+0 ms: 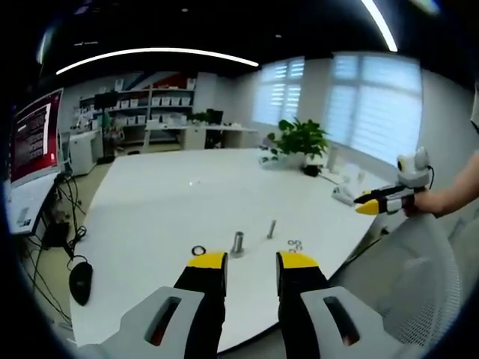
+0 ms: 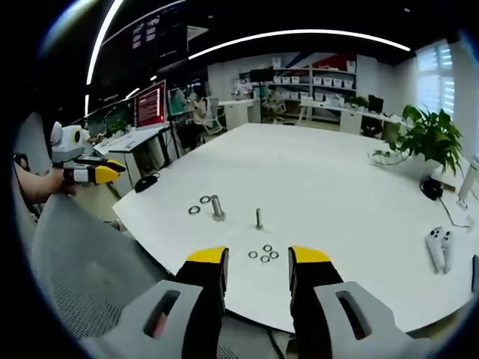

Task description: Place the washer onto the threaded stud by aligning its center hole with the stud, sliding it down to the base, and recovering from edge contact or off-axis alignment until the washer reaches the visible bottom stop.

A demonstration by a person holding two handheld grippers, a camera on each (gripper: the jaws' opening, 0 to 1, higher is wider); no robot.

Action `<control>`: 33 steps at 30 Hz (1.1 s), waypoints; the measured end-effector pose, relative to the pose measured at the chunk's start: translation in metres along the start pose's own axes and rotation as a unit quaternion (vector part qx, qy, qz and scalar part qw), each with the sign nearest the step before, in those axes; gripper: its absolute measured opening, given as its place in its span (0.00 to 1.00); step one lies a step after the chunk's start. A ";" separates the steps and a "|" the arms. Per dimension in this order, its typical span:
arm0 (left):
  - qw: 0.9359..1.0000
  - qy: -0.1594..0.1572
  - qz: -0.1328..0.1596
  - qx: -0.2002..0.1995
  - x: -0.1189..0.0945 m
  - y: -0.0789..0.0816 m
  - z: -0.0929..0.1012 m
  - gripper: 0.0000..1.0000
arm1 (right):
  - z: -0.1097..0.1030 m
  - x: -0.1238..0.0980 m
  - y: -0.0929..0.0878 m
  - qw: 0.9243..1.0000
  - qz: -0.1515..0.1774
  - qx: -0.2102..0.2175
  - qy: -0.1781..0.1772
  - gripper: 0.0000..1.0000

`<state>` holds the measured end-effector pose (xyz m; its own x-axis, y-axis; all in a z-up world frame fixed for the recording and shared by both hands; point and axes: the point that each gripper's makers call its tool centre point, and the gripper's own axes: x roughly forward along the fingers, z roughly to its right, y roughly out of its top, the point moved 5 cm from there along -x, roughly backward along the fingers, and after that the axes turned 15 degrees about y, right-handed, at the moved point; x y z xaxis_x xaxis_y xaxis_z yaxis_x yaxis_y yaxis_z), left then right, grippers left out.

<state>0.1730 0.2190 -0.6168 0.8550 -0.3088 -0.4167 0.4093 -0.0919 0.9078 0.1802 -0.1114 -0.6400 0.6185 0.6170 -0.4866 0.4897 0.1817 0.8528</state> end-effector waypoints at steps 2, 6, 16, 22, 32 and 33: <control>1.000 0.001 -0.004 -0.001 0.000 -0.001 -0.001 0.24 | -0.001 0.000 0.002 1.000 0.002 -0.007 -0.001 0.35; 1.000 0.003 -0.001 0.003 0.000 0.000 -0.001 0.23 | -0.001 0.000 0.001 1.000 0.002 -0.001 0.000 0.35; 1.000 0.009 -0.007 0.000 0.001 -0.002 -0.003 0.22 | -0.001 -0.001 0.003 1.000 0.013 0.005 -0.002 0.35; 1.000 0.018 -0.009 -0.005 0.001 -0.002 -0.006 0.21 | -0.002 0.000 0.002 1.000 0.006 0.009 0.002 0.35; 0.999 0.038 -0.018 0.005 0.001 -0.005 -0.010 0.22 | -0.004 0.002 0.002 1.000 0.006 0.011 0.012 0.35; 0.999 0.040 -0.020 0.005 0.000 -0.006 -0.011 0.22 | -0.005 0.002 0.003 1.000 0.007 0.012 0.013 0.35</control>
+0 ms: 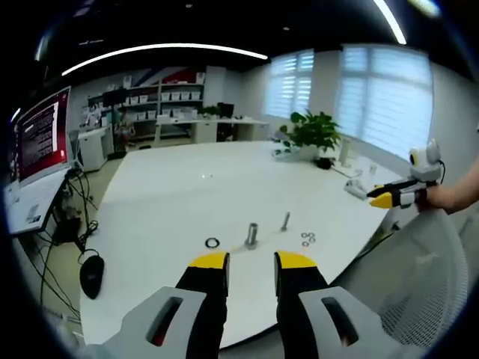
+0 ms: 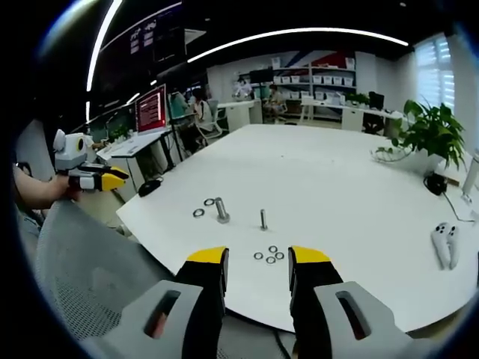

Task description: Place the washer onto the threaded stud by aligning its center hole with the stud, sliding it down to the base, and recovering from edge contact or off-axis alignment until the washer reaches the visible bottom stop.

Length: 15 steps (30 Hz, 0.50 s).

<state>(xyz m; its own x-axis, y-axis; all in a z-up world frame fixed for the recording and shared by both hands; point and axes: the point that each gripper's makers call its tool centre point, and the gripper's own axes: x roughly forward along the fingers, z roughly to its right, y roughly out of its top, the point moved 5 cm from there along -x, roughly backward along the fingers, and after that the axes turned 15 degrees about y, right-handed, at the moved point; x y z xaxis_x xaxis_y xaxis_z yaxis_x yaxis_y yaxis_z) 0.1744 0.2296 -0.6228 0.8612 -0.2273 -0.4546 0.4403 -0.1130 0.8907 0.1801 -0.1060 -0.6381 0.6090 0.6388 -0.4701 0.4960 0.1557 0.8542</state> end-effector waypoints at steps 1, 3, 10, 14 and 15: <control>1.000 0.003 -0.001 0.003 0.000 0.000 0.000 0.22 | 0.000 0.000 0.000 1.000 -0.001 0.000 0.001 0.35; 1.000 0.006 -0.003 0.010 0.000 -0.001 0.000 0.22 | -0.001 0.001 -0.001 1.000 -0.002 0.001 0.003 0.35; 0.998 0.026 -0.027 0.043 0.003 -0.010 -0.004 0.21 | -0.003 0.002 0.001 1.000 0.005 0.006 0.015 0.35; 0.998 0.032 -0.030 0.037 0.004 -0.011 -0.009 0.21 | -0.007 0.004 0.001 1.000 0.009 0.009 0.028 0.35; 0.998 0.033 -0.034 0.040 0.005 -0.014 -0.011 0.21 | -0.008 0.004 0.003 0.999 0.013 0.007 0.030 0.35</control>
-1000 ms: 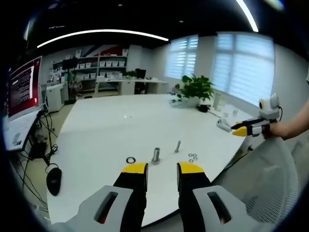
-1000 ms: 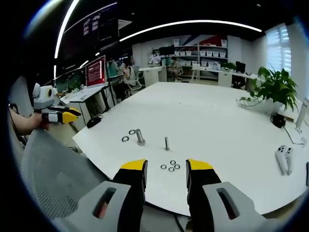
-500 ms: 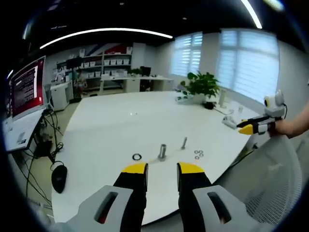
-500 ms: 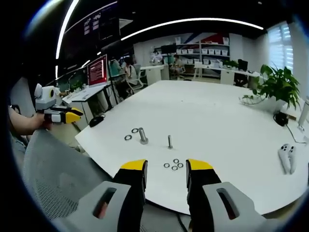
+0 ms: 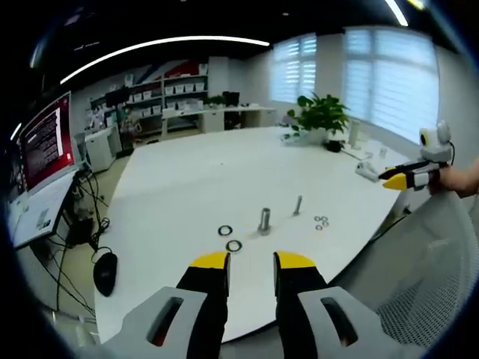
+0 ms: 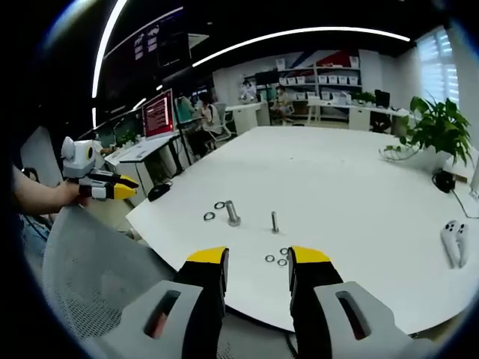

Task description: Place the washer onto the threaded stud by aligning its center hole with the stud, sliding it down to the base, and recovering from edge contact or off-axis alignment until the washer reaches the visible bottom stop.

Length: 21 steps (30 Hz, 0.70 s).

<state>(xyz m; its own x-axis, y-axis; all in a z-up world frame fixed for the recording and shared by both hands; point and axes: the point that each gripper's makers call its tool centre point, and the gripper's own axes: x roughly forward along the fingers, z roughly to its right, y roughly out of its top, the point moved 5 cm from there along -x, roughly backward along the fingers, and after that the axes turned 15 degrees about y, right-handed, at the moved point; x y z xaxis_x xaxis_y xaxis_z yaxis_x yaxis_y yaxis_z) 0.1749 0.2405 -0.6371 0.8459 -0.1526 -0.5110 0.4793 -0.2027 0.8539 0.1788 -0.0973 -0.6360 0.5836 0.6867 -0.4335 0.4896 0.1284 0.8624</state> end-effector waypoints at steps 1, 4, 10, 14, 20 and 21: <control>1.000 0.001 -0.003 0.002 0.000 -0.001 0.000 0.21 | 0.000 0.000 0.000 1.000 0.003 0.000 0.001 0.35; 1.000 0.004 -0.006 0.005 0.001 -0.003 -0.002 0.21 | 0.000 0.000 0.000 1.000 0.005 0.004 0.001 0.35; 1.000 0.011 -0.012 -0.001 0.001 -0.005 -0.005 0.21 | -0.006 0.004 -0.001 1.000 -0.002 0.000 0.016 0.35; 1.000 0.011 0.000 -0.009 -0.002 0.000 -0.005 0.20 | -0.005 0.002 0.000 1.000 0.003 0.004 0.013 0.35; 1.000 0.011 -0.013 -0.015 0.000 -0.003 -0.005 0.18 | -0.004 0.004 -0.002 1.000 -0.008 0.002 0.013 0.35; 1.000 0.012 -0.011 -0.014 -0.001 -0.003 -0.005 0.18 | -0.004 0.003 -0.002 1.000 -0.007 0.002 0.014 0.35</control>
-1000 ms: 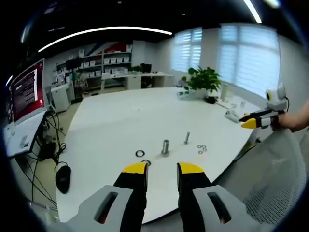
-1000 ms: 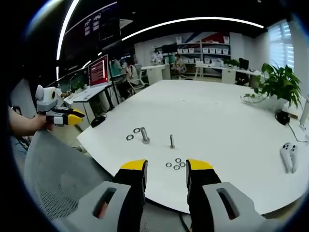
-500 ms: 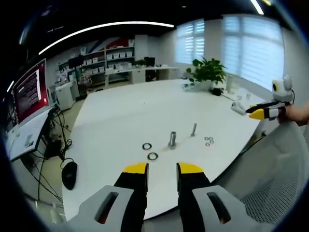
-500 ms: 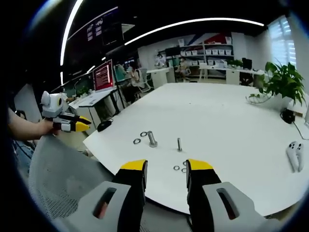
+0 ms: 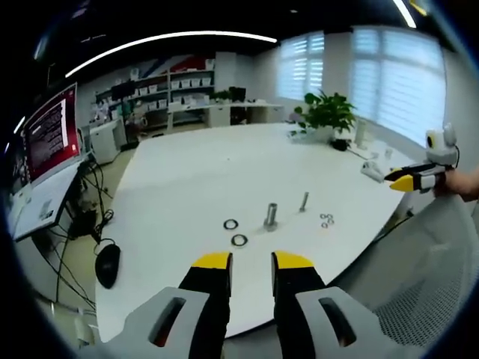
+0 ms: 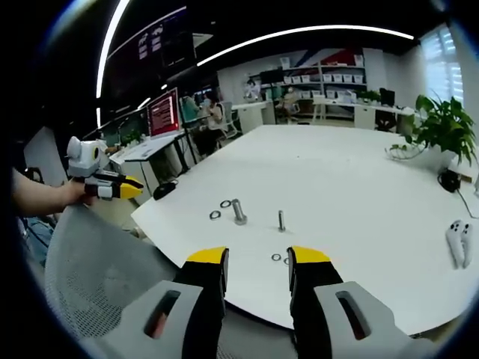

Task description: Place the washer onto the threaded stud by aligning its center hole with the stud, sliding it down to the base, and recovering from edge contact or off-axis alignment until the washer reaches the visible bottom stop.

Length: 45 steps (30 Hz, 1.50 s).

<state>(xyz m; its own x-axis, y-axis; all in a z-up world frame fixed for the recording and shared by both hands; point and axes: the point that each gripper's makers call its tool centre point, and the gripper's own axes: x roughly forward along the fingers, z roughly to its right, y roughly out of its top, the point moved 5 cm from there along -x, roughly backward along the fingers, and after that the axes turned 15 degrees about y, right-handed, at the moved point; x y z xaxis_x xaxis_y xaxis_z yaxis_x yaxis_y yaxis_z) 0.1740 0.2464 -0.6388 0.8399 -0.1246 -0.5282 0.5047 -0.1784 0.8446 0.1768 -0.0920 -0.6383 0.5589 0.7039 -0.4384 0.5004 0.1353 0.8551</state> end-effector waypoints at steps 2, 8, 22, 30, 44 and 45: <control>1.000 0.003 0.005 -0.001 -0.001 0.002 -0.001 0.18 | 0.000 0.000 -0.001 1.000 -0.002 0.000 0.000 0.35; 1.000 0.008 0.005 -0.015 -0.001 0.001 -0.004 0.19 | 0.004 -0.003 0.000 1.000 0.005 0.008 -0.011 0.35; 0.999 -0.008 -0.031 -0.011 0.004 -0.009 0.001 0.22 | 0.004 -0.003 0.000 1.000 0.003 0.010 -0.008 0.35; 1.000 0.001 -0.018 -0.009 0.004 -0.006 -0.002 0.24 | 0.003 -0.004 0.002 1.000 0.013 0.013 -0.008 0.35; 1.000 0.022 0.000 -0.013 0.001 0.000 -0.008 0.26 | 0.002 -0.003 0.002 1.000 0.015 0.017 -0.003 0.35; 1.000 0.024 -0.001 -0.016 0.001 0.000 -0.009 0.27 | 0.002 -0.003 0.003 1.000 0.016 0.018 -0.003 0.35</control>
<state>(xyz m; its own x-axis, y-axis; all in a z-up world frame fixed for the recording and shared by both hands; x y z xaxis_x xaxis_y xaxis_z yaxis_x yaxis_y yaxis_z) 0.1764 0.2555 -0.6387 0.8466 -0.0772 -0.5266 0.5128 -0.1467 0.8459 0.1777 -0.0952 -0.6354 0.5789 0.7033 -0.4126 0.5050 0.0880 0.8586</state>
